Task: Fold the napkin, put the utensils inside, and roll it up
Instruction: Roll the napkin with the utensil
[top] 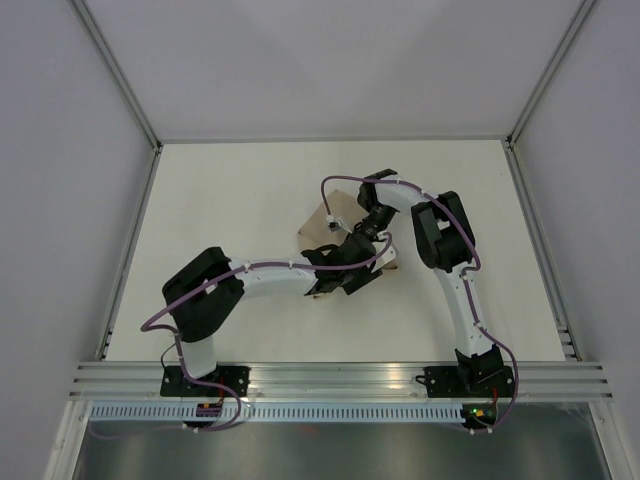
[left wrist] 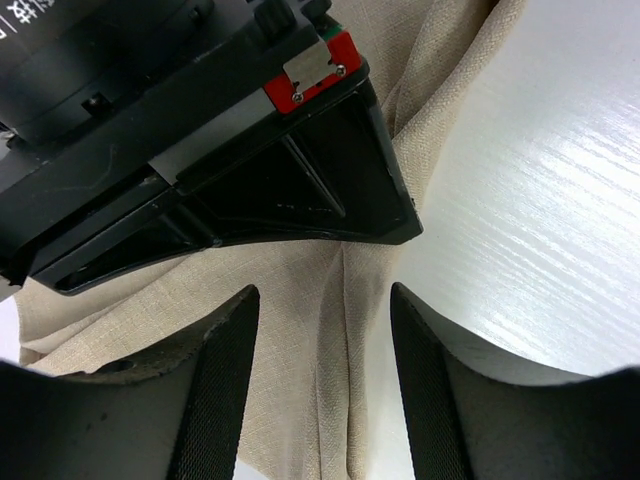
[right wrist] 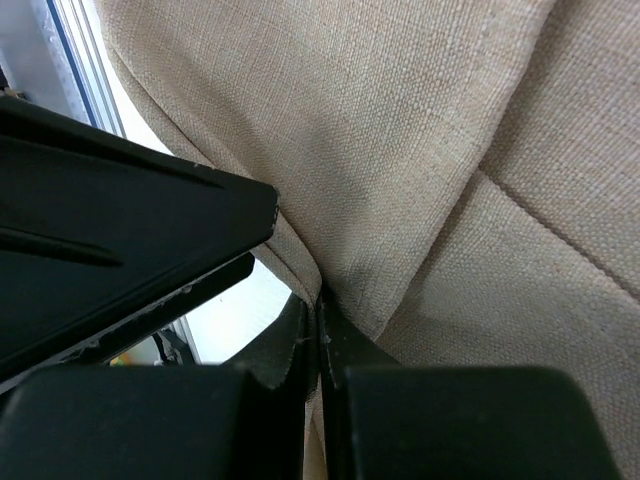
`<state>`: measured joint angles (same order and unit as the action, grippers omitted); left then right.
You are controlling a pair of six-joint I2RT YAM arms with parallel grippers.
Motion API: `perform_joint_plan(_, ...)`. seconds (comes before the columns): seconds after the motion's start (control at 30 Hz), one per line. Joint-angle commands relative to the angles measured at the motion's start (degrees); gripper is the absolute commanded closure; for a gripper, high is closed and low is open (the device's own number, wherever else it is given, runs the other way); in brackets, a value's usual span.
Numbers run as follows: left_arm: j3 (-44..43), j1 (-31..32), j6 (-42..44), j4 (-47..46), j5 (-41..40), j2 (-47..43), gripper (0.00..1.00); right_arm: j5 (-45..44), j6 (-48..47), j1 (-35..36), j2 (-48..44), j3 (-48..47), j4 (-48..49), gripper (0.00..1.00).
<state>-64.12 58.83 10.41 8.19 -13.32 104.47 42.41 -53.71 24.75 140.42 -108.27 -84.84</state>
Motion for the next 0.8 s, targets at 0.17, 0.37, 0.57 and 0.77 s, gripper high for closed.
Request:
perform_joint_plan(0.17, -1.89, -2.66, 1.28, 0.16, 6.99, 0.65, 0.46, -3.74, -1.57, -0.76, 3.98, 0.51, 2.31, 0.97)
perform_joint_plan(0.37, -2.33, -3.19, -0.3, 0.51, 9.54, 2.23, 0.57, -3.57, -1.04, -1.02, 4.07, 0.69, 2.92, 0.97)
perform_joint_plan(0.57, -2.15, -4.25, -3.38, 1.22, 12.0, 3.38, 0.71, -2.95, -0.69, -1.2, 3.98, 0.78, 3.01, 0.97)
perform_joint_plan(0.77, -1.27, -7.41, -6.63, 1.22, 18.85, 3.55, 0.81, -1.11, -0.52, -1.55, 3.46, 1.31, 3.01, 0.94)
